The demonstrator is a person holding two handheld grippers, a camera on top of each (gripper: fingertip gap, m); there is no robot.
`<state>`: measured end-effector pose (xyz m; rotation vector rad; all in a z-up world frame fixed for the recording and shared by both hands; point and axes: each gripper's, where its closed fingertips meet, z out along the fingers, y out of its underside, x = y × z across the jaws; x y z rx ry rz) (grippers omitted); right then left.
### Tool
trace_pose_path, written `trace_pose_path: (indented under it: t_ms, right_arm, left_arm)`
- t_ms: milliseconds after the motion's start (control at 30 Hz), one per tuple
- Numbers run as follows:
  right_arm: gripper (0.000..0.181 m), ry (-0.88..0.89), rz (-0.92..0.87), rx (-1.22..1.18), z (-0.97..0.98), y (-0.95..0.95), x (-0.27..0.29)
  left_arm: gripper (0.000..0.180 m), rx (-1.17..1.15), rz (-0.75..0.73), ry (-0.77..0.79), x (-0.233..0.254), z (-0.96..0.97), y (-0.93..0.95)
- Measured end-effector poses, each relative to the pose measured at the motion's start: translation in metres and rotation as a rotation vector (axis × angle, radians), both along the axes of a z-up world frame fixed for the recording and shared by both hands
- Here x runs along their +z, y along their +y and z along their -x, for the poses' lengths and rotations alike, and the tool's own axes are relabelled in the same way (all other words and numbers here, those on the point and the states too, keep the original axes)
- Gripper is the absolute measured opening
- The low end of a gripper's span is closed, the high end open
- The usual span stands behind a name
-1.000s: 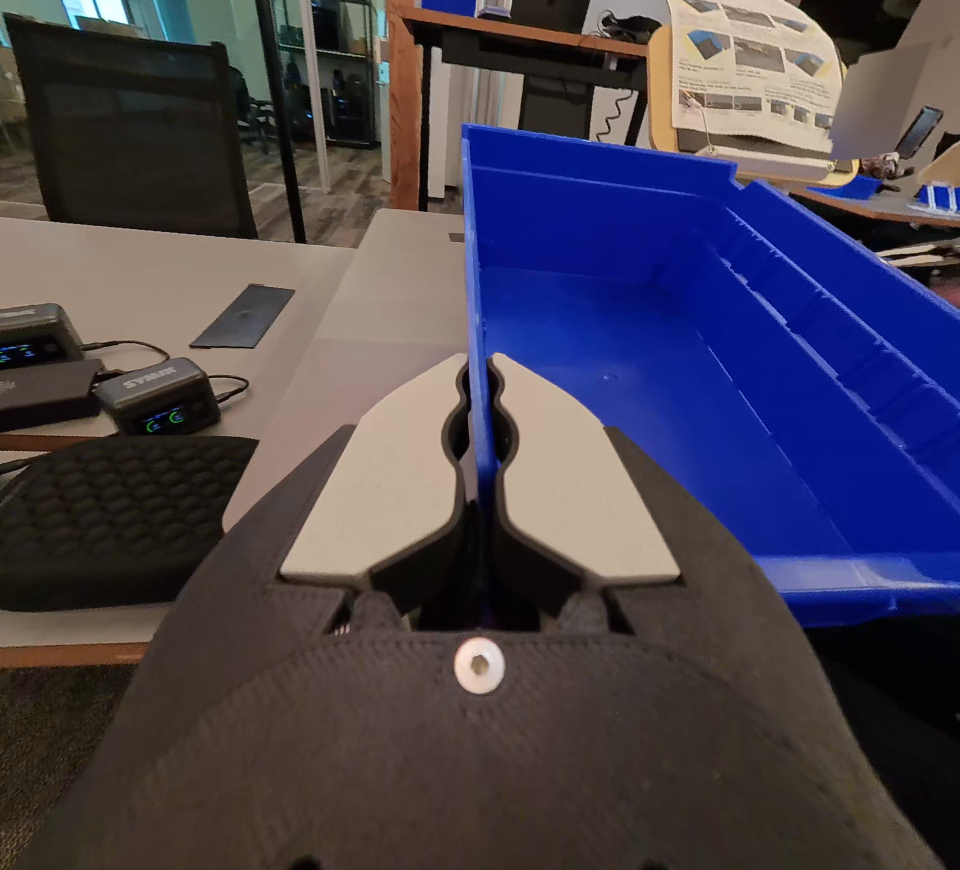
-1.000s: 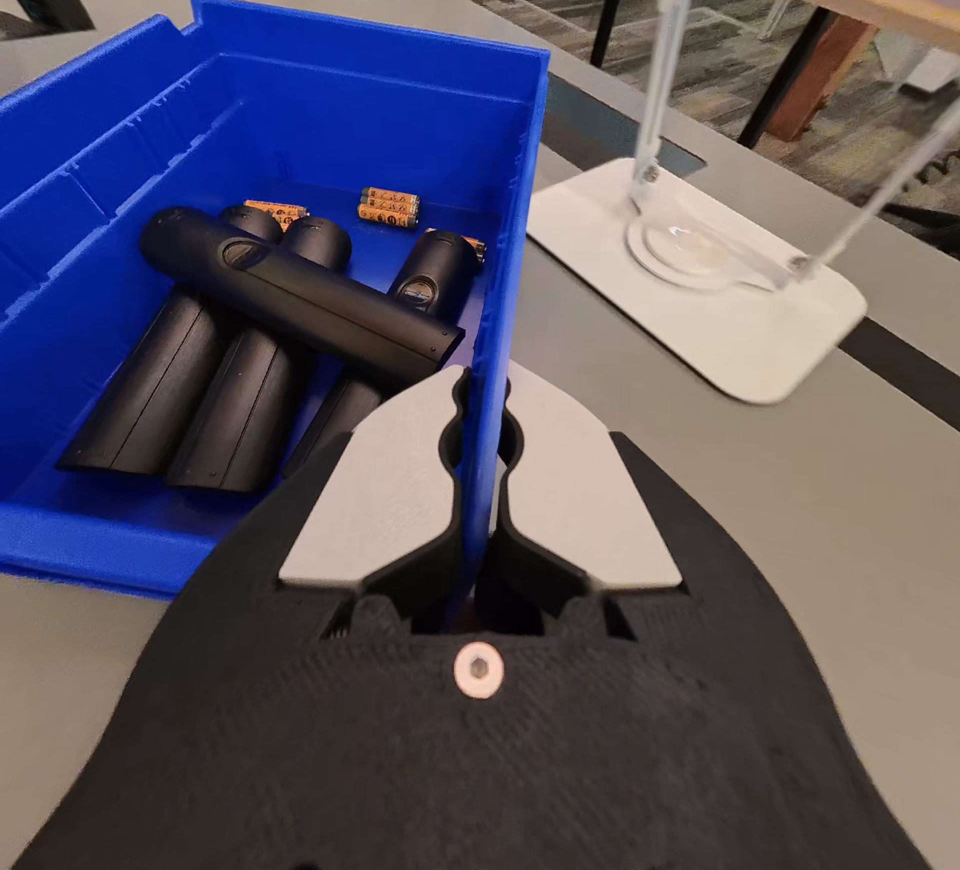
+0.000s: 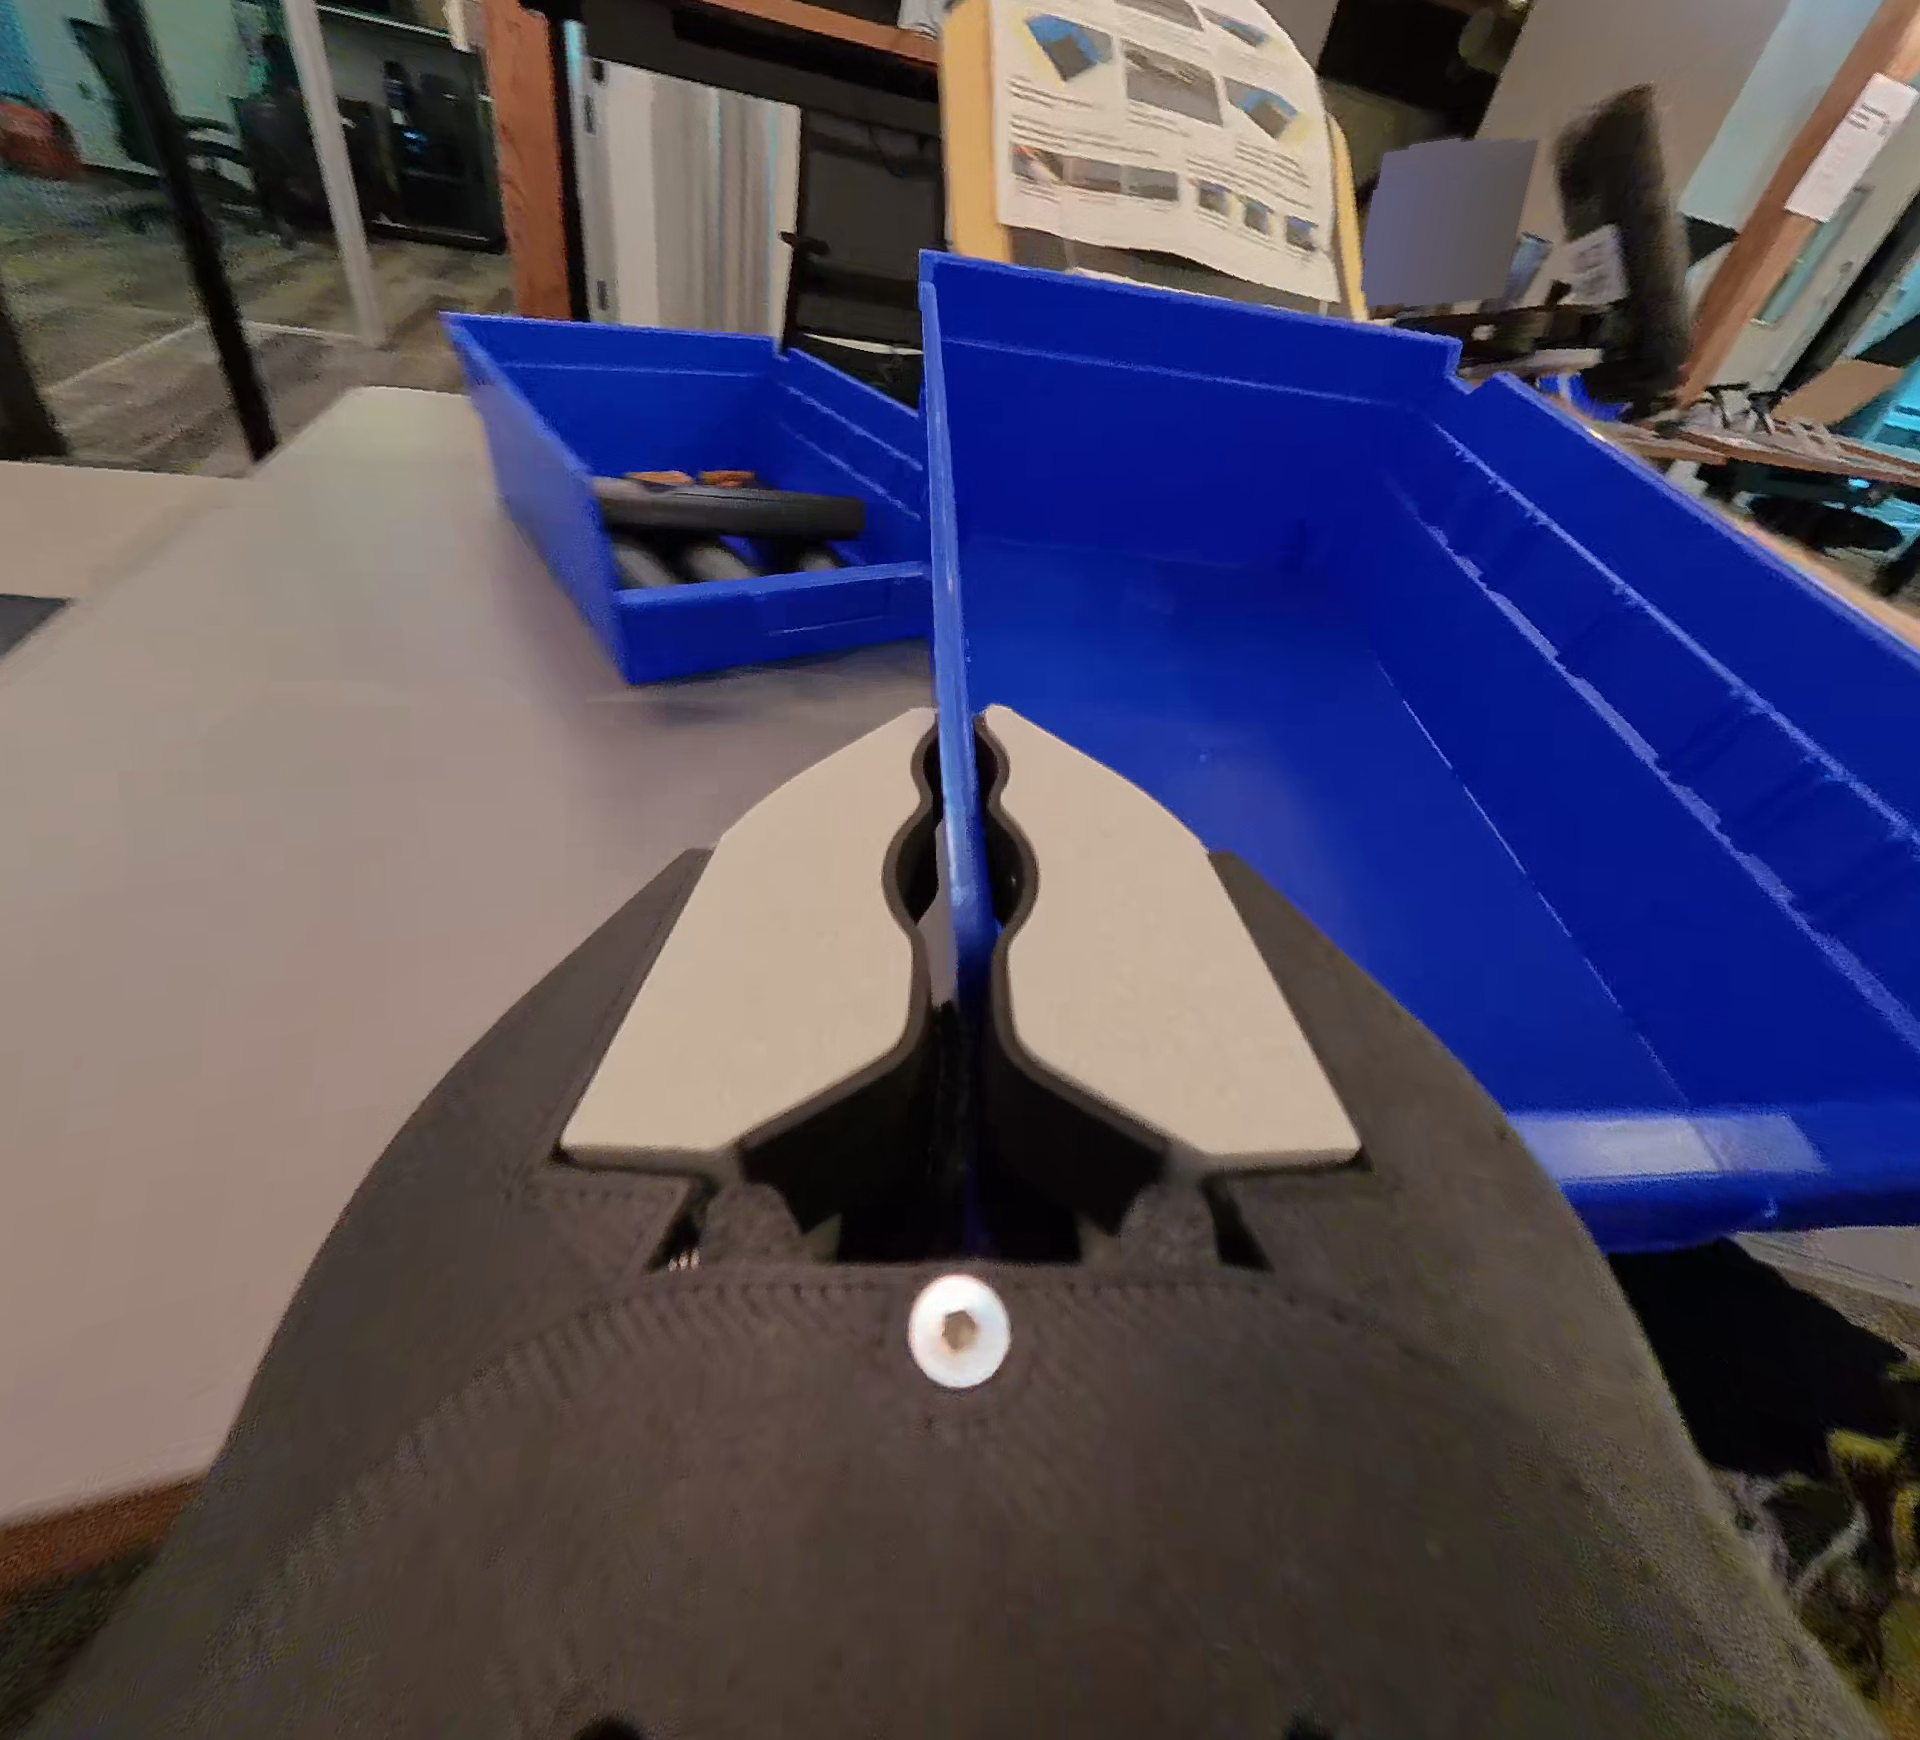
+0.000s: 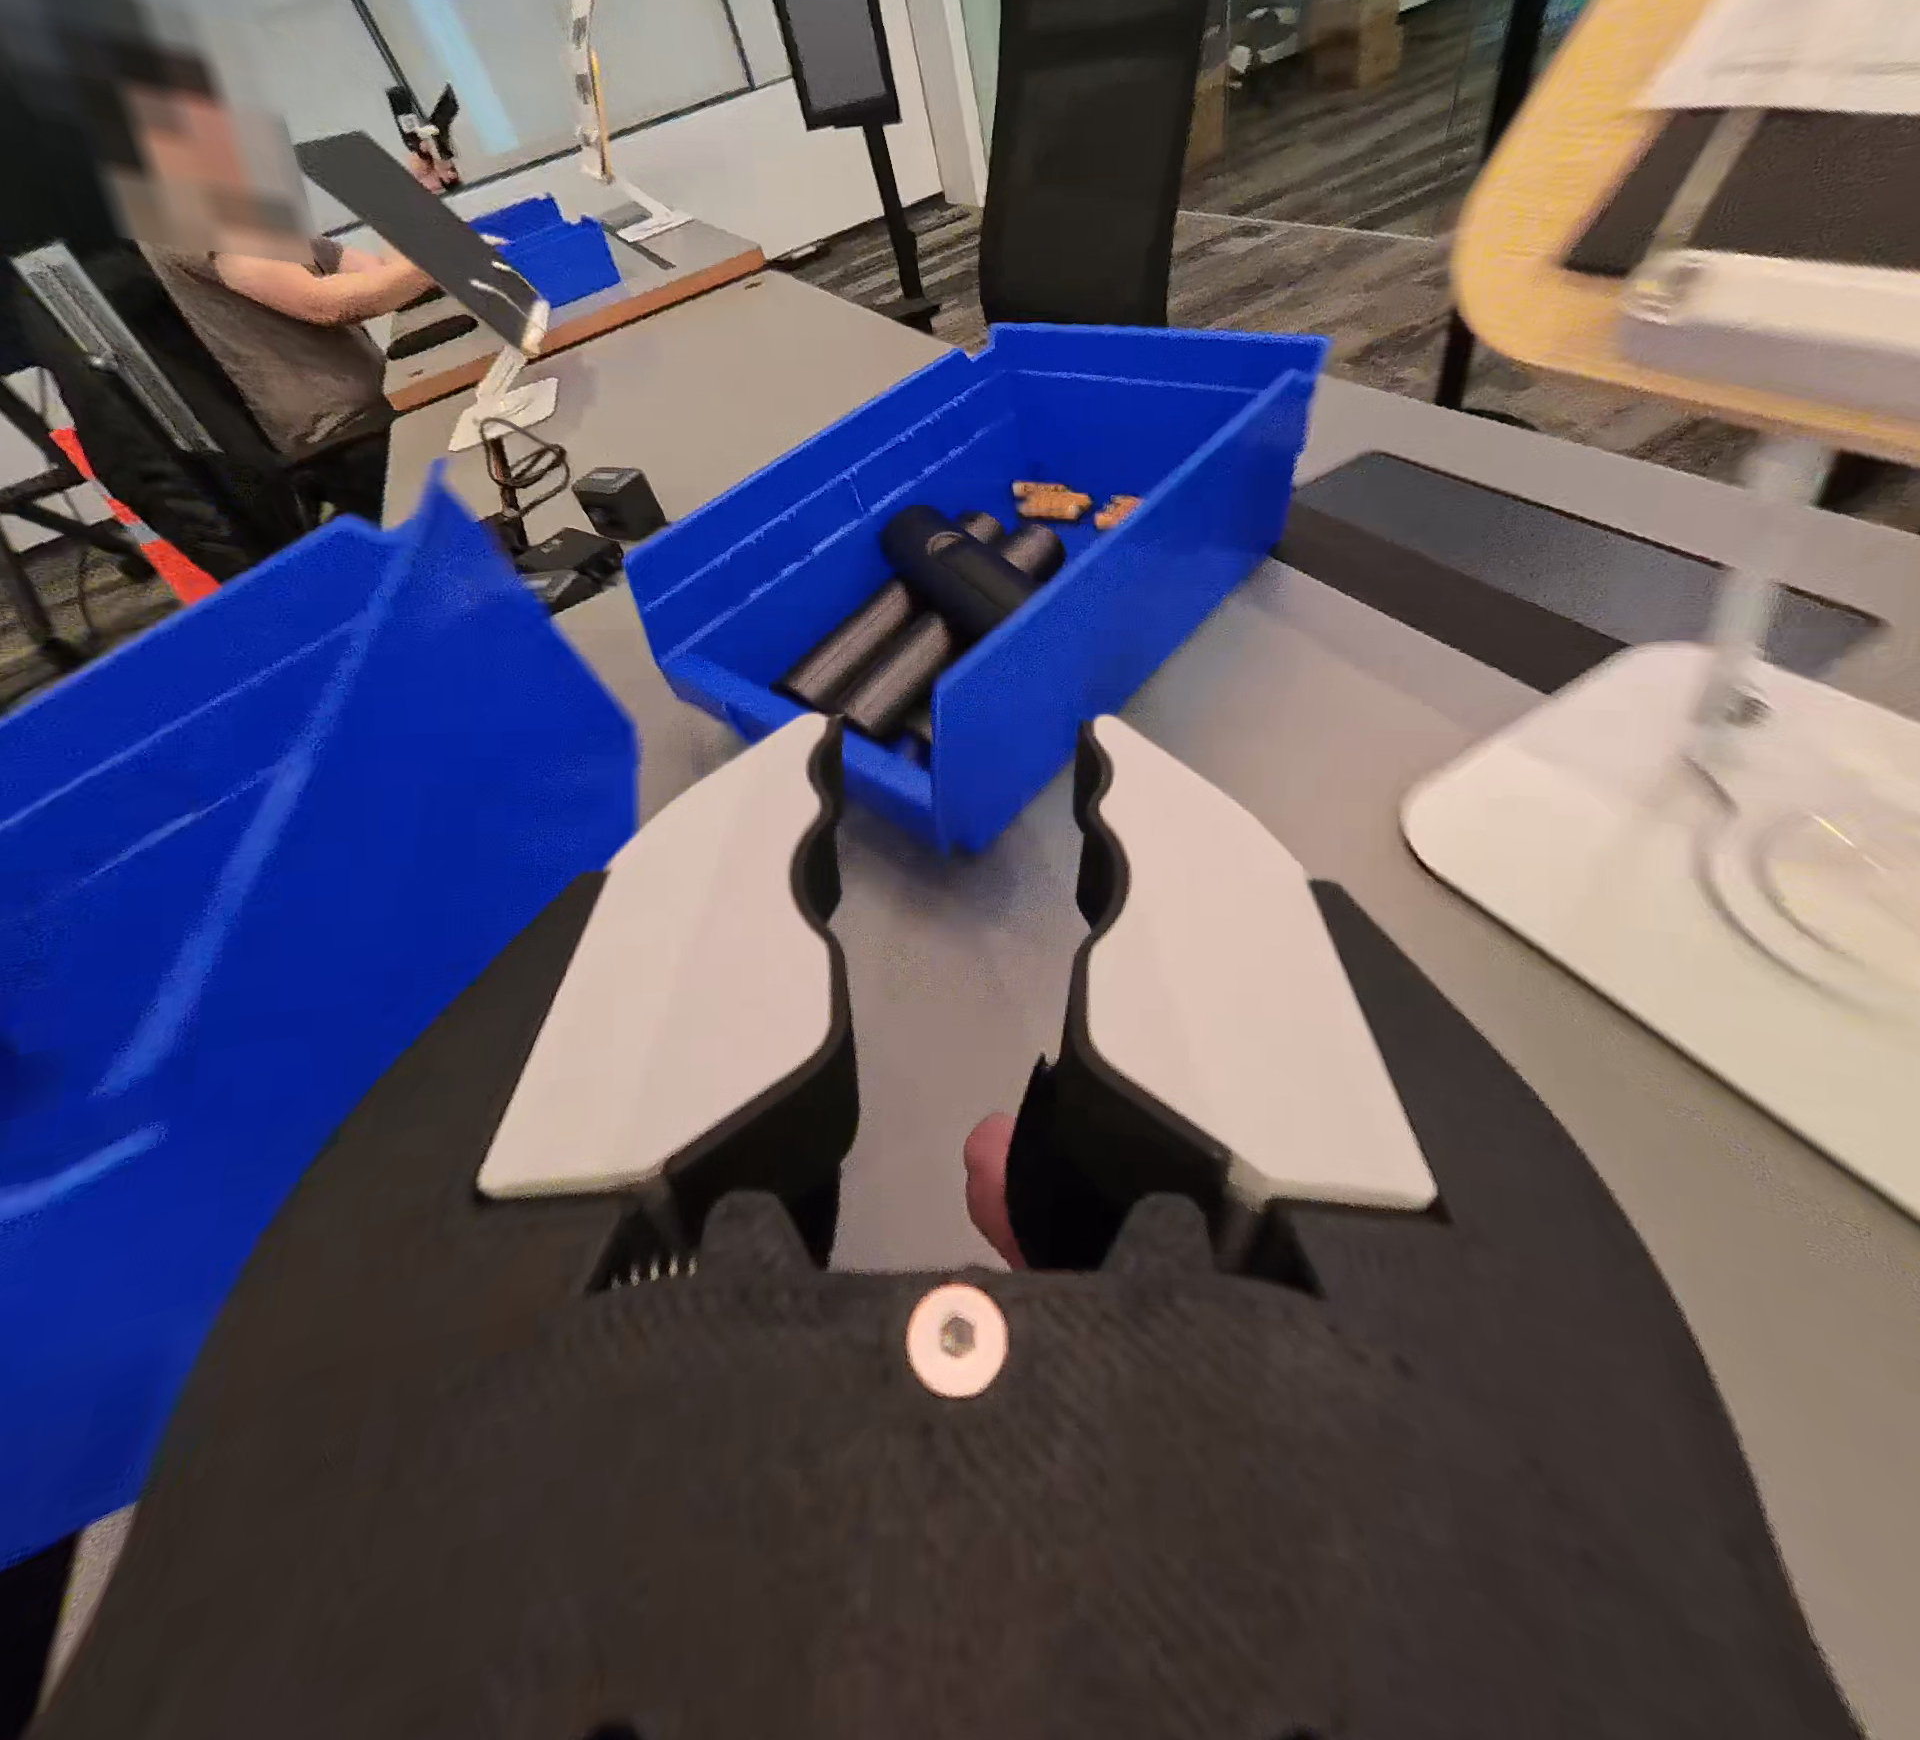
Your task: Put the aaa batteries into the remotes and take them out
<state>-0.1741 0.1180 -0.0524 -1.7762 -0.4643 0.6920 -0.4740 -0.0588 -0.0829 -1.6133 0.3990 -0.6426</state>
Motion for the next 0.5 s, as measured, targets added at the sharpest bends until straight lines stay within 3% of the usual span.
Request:
trace_pose_path:
  t_ms: [267, 333, 400, 500]
  right_arm:
    - [0.057, 0.220, 0.012, -0.155, -0.144, -0.164, -0.005]
    - [0.050, 0.274, -0.017, -0.186, -0.157, -0.196, -0.004]
    - [0.066, 0.247, 0.004, -0.246, -0.168, -0.212, -0.014]
    - [0.076, 0.218, 0.021, -0.315, -0.179, -0.223, -0.028]
  left_arm:
    - [0.003, -0.152, 0.107, -0.016, -0.026, -0.163, 0.030]
    - [0.003, -0.181, 0.133, -0.003, -0.033, -0.201, 0.041]
    - [0.004, -0.205, 0.171, 0.015, -0.042, -0.239, 0.051]
    - [0.006, -0.235, 0.195, 0.032, -0.051, -0.292, 0.059]
